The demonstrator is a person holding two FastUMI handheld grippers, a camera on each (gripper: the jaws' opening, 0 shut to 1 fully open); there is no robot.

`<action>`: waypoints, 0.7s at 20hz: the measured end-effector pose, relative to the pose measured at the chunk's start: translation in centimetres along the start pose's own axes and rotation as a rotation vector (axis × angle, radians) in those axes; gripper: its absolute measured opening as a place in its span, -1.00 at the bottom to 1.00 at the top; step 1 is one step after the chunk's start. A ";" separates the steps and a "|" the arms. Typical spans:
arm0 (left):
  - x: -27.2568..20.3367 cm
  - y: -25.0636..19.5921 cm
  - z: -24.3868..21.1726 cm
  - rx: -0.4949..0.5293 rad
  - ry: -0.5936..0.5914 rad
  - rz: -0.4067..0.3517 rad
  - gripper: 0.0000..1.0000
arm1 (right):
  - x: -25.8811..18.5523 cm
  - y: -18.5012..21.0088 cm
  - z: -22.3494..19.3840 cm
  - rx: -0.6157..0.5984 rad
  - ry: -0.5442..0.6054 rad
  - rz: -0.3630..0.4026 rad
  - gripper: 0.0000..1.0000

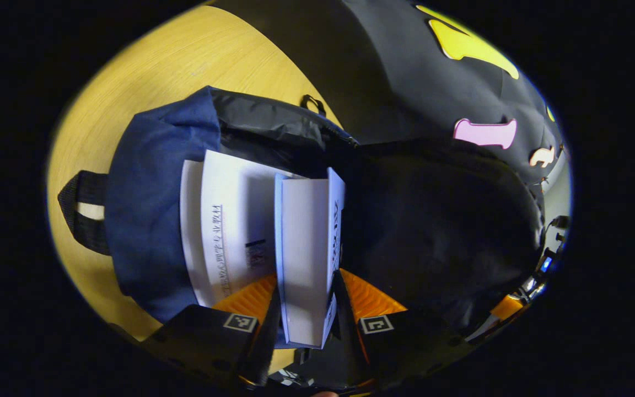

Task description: Open the schoolbag, grab two books from the bookshelf and put them into the schoolbag.

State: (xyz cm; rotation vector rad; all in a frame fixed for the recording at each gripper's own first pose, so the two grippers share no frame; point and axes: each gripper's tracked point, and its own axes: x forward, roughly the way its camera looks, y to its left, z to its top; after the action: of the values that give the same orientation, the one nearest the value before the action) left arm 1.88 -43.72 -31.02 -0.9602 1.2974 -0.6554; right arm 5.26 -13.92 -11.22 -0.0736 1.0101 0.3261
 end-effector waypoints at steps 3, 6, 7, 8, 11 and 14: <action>-1.0 0.4 -0.2 0.088 0.028 0.106 0.34 | 0.3 0.2 -0.2 0.004 0.012 0.006 -1.00; -3.0 0.6 0.4 0.230 0.022 0.281 0.69 | 0.6 0.4 -0.2 0.007 0.009 0.009 -1.00; -3.9 0.5 0.9 0.275 0.008 0.326 0.46 | 0.6 0.5 -0.3 0.007 0.008 0.011 -1.00; -5.1 0.5 1.3 0.318 -0.006 0.369 0.46 | 0.7 0.6 -0.3 0.007 0.008 0.014 -1.00; -8.9 -0.4 3.9 0.447 -0.119 0.474 0.46 | 0.9 1.2 -0.3 0.012 0.004 0.022 -0.94; -13.9 -2.7 6.9 0.577 -0.314 0.540 0.46 | 1.1 1.9 -0.3 0.010 -0.006 0.023 -1.00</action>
State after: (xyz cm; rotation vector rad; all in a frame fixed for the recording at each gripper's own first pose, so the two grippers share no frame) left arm 6.30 -31.69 -21.90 -0.2059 0.9438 -0.3953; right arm 5.00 -11.95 -12.15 -0.0519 1.0072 0.3415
